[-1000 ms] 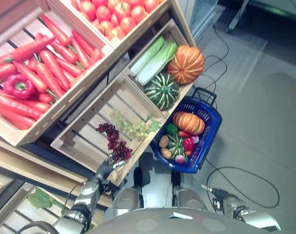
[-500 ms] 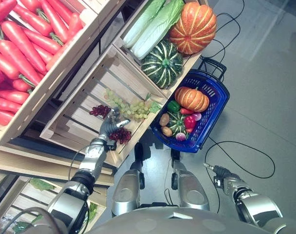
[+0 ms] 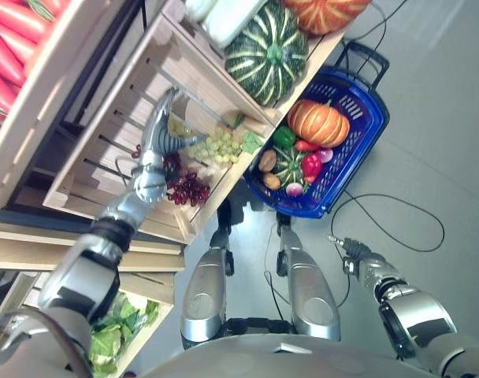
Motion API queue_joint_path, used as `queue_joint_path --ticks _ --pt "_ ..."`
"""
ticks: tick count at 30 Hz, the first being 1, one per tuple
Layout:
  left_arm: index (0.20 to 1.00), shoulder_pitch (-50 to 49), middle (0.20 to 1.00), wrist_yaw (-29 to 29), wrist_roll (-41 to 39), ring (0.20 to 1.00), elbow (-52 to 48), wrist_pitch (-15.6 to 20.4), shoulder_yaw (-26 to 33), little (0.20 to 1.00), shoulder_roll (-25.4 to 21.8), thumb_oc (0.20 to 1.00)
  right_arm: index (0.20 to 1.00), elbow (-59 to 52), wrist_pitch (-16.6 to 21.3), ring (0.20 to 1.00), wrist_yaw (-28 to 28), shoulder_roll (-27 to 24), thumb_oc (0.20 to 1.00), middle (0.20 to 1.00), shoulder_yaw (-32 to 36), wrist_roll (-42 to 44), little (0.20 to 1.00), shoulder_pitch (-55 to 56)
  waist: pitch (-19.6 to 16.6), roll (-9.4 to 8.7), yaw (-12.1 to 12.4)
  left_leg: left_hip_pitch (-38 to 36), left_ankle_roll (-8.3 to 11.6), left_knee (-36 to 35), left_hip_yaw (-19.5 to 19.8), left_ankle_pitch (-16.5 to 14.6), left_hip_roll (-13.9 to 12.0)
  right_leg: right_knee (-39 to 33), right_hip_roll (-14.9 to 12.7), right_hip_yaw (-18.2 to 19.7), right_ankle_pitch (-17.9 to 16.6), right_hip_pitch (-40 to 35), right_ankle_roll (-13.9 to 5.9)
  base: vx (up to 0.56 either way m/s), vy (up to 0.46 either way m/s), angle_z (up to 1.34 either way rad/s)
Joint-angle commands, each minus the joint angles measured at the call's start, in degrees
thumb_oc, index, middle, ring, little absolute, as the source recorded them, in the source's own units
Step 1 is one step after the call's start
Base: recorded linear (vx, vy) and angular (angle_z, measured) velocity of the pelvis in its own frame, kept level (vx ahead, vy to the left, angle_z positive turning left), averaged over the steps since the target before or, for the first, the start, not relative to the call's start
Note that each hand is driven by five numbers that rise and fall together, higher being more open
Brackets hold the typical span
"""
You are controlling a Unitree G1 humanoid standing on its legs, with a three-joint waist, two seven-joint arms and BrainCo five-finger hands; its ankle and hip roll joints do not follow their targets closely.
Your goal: Pick up fruits and vegetables into the basket
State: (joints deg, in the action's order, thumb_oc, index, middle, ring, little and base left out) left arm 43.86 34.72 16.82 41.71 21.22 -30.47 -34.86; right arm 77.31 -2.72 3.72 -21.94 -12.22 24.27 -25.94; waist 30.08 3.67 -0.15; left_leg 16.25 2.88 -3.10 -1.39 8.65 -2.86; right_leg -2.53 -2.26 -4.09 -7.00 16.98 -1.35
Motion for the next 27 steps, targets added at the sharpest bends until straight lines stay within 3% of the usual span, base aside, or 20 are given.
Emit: queue_joint_path --ticks 1,10,13,19,27 --pt "1.0 5.8 1.0 4.5 9.63 1.0 2.19 -1.18 -2.66 1.0 -2.9 1.0 1.0 -0.44 -0.27 1.0 0.68 -1.48 1.0 1.0 -1.89 1.98 1.0 0.91 -0.29 -2.29 -1.19 7.21 -0.28 11.03 -0.19 -7.14 2.2 12.23 -2.22 -1.03 5.16 7.15 -3.26 -0.07 0.03 -0.05" --pt "1.0 15.42 1.0 3.33 19.79 1.0 7.69 -3.42 -13.12 1.0 -5.64 1.0 1.0 -1.09 -1.71 1.0 1.16 -2.21 1.0 1.0 -3.34 2.13 1.0 -3.22 -0.29 -2.45 -2.87 12.46 -0.39 14.68 -1.29 -7.79 2.5 16.14 -2.38 -0.81 5.26 13.51 -3.54 -0.05 0.044 -0.02" --pt "1.0 16.29 1.0 1.11 20.4 1.0 8.31 -3.37 -15.24 1.0 -5.7 1.0 1.0 -1.02 -2.1 1.0 1.29 -2.48 1.0 1.0 -3.22 1.78 1.0 -4.07 -0.29 -2.36 -3.19 12.84 -0.33 14.82 -1.45 -7.85 2.55 16.33 -2.34 -0.72 5.24 14.08 -3.55 -0.03 0.032 -0.02" --pt "1.0 15.85 1.0 -8.93 17.48 1.0 9.48 -2.14 -18.15 1.0 -4.46 1.0 1.0 -0.6 -2.71 1.0 1.27 -3.2 1.0 1.0 -3.06 1.55 1.0 -6.1 -0.29 -2.17 -3.64 13.83 -0.09 15.53 -1.57 -7.79 2.61 16.73 -2.16 -0.52 5.04 15.1 -3.5 -0.02 0.015 -0.04" --pt "1.0 13.59 1.0 -9.43 17.25 1.0 13.61 -3.1 -18.39 1.0 -2.3 1.0 1.0 -0.35 -2.92 1.0 0.62 -4.13 1.0 1.0 -2.96 1.27 1.0 -7.67 -0.29 -2.52 -3.85 15.01 0.06 16.08 -1.78 -7.43 2.39 16.99 -1.61 -0.07 4.69 16.22 -3.48 0.0 0.0 0.0"
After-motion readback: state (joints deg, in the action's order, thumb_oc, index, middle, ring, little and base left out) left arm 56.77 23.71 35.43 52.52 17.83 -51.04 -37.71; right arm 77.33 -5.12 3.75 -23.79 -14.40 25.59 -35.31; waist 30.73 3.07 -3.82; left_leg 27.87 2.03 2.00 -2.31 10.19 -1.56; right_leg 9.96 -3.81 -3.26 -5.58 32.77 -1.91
